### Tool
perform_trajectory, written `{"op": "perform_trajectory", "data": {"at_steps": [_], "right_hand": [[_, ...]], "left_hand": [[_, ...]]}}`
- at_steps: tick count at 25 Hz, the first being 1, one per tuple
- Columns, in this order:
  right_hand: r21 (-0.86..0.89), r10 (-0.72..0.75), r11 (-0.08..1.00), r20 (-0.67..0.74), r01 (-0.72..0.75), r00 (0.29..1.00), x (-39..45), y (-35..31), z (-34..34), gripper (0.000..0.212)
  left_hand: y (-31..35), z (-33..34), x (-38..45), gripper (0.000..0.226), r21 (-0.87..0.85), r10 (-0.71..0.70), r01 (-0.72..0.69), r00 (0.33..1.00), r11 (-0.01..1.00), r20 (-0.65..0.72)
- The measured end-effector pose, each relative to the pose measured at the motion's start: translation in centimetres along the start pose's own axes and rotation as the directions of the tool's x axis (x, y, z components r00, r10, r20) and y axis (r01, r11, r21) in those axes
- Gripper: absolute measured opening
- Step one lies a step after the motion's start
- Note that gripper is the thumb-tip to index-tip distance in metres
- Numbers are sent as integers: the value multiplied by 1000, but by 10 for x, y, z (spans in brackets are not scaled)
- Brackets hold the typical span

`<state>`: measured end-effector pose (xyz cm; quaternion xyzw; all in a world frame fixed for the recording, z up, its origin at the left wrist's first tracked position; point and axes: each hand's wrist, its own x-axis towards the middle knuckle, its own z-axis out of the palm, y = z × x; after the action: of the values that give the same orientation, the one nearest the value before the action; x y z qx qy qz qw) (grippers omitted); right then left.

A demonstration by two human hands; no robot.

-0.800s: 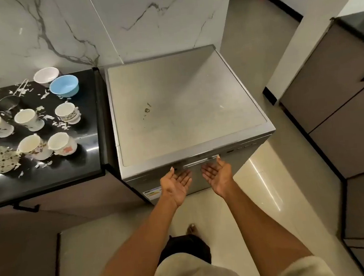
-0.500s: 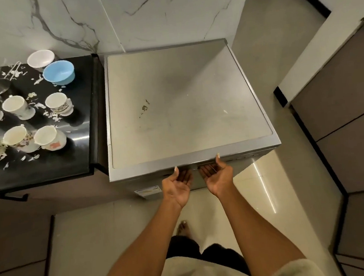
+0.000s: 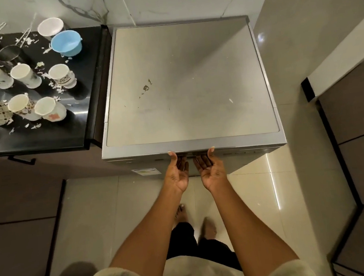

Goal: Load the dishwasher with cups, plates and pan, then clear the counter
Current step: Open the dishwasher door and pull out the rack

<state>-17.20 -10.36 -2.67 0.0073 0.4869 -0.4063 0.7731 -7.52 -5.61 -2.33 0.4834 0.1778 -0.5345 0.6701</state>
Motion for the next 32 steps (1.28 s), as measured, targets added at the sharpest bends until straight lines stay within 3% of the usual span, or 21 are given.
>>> {"op": "perform_trajectory", "data": {"at_steps": [8, 13, 15, 17, 19, 21, 23, 26, 27, 29, 31, 32], "right_hand": [[-3, 37, 999, -20, -37, 999, 1, 1, -2, 29], [-92, 49, 994, -104, -58, 993, -10, 12, -33, 71], [-213, 74, 974, -45, -82, 996, -15, 13, -49, 73], [-424, 70, 903, -26, -75, 997, -17, 10, -59, 62], [-725, -42, 689, -19, 15, 999, -22, 3, -64, 44], [-952, -247, 263, 93, 159, 965, -28, -6, -66, 28], [-940, -357, -53, 333, 337, 873, -38, -14, -66, 21], [-765, -406, -310, 643, 564, 649, -50, -19, -69, 28], [-706, -403, -380, 707, 597, 580, -53, -21, -67, 32], [-639, -340, -480, 767, 602, 544, -56, -23, -61, 43], [-615, -223, -568, 755, 548, 616, -55, -24, -59, 59], [-608, -160, -602, 727, 518, 668, -55, -24, -62, 67]], "left_hand": [[-5, 5, 2, 41, 51, 3, 1, 997, 999, -79], [-13, -15, -12, 81, 95, -34, 45, 994, 994, -106], [-16, -27, -20, 72, 72, -41, 44, 998, 996, -51], [-15, -35, -28, 45, 109, -52, 56, 998, 992, -42], [-13, -42, -31, 24, 203, -69, 87, 993, 975, -95], [-11, -48, -32, 27, 340, -35, 101, 981, 935, -193], [-10, -52, -36, 33, 480, 74, 46, 971, 876, -228], [-12, -51, -53, 34, 590, 306, -192, 947, 784, -100], [-14, -52, -59, 38, 639, 398, -293, 917, 711, -23], [-16, -59, -68, 53, 788, 547, -454, 817, 417, 181], [-13, -65, -72, 72, 864, 530, -500, 749, 60, 397], [-12, -66, -72, 79, 867, 446, -490, 758, -92, 475]]}}
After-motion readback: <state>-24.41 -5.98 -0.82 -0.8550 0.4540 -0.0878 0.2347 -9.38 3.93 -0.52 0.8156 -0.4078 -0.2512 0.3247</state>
